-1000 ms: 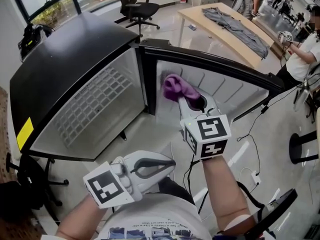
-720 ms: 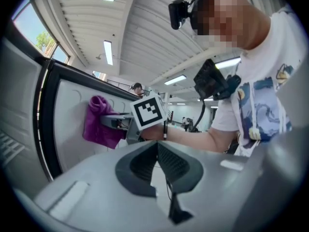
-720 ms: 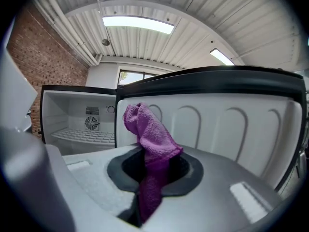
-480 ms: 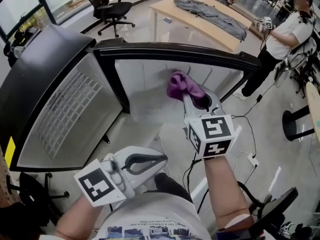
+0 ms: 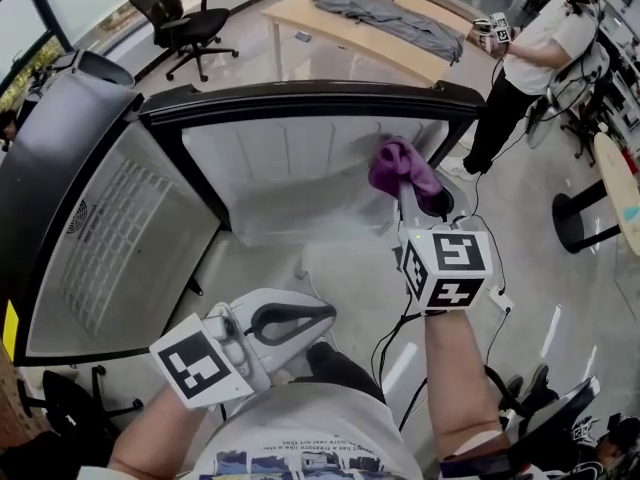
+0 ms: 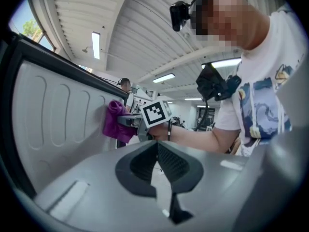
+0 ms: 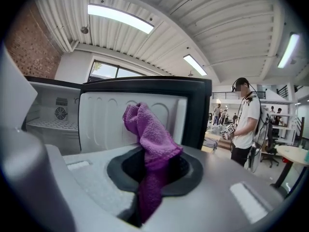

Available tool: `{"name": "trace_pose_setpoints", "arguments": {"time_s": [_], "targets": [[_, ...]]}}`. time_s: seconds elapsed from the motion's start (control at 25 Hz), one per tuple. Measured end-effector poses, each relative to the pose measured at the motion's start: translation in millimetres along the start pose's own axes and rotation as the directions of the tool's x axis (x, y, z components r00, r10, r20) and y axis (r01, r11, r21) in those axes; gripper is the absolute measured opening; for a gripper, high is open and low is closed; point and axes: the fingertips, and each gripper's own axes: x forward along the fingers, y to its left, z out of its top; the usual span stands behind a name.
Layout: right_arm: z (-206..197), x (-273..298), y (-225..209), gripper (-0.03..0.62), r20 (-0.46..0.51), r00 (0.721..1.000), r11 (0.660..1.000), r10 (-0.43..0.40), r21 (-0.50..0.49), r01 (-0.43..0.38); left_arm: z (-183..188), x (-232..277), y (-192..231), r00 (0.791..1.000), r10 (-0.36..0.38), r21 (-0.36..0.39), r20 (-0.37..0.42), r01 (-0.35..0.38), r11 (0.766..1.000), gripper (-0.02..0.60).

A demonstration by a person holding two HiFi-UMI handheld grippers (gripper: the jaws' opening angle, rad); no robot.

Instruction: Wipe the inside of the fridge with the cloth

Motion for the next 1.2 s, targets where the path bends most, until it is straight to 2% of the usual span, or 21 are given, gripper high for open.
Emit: {"name": "trace_pose_setpoints", "arguments": {"time_s": [0.24, 0.4, 0.56, 0.68, 0.92, 1.2], "targets": [[-4.6, -8.0, -20.5, 0.055, -0.009, 0.998, 0.998, -0.062, 0.005, 0.062, 2.1, 5.4, 1.2, 1.000, -0.022, 0.002, 0.006, 0.022, 1.000, 0.006], [-2.7, -13.9, -14.5, 0.055, -0.010, 0.999, 0.999, -0.042, 0.009, 0.042, 3.6, 2.4, 3.2, 1.000, -0.021, -0.004, 0.004, 0.021, 1.000, 0.006], [4.2, -12.9, 27.2, 0.055, 0.007, 0.997, 0.997, 0.075, 0.004, -0.075, 7.3, -4.9, 8.2, 1.000, 0.009, -0.005, 0.009, -0.009, 1.000, 0.006], [2.9, -5.0, 72.8, 0.055, 0.009, 0.984, 0.984, 0.180, -0.004, -0.179, 8.1, -15.1, 11.8, 0.999, 0.037, -0.004, 0.020, -0.037, 0.999, 0.006], [-7.5, 18.5, 170.9, 0.055, -0.015, 0.919, 0.919, 0.393, -0.029, -0.393, 6.4, -44.2, 17.3, 0.990, 0.136, -0.022, 0.042, -0.135, 0.991, 0.006], [-25.0, 54.4, 234.1, 0.055, -0.048, 0.869, 0.867, 0.493, -0.051, -0.495, -5.4, -75.6, 17.6, 0.969, 0.243, -0.056, 0.043, -0.241, 0.969, 0.006]]}}
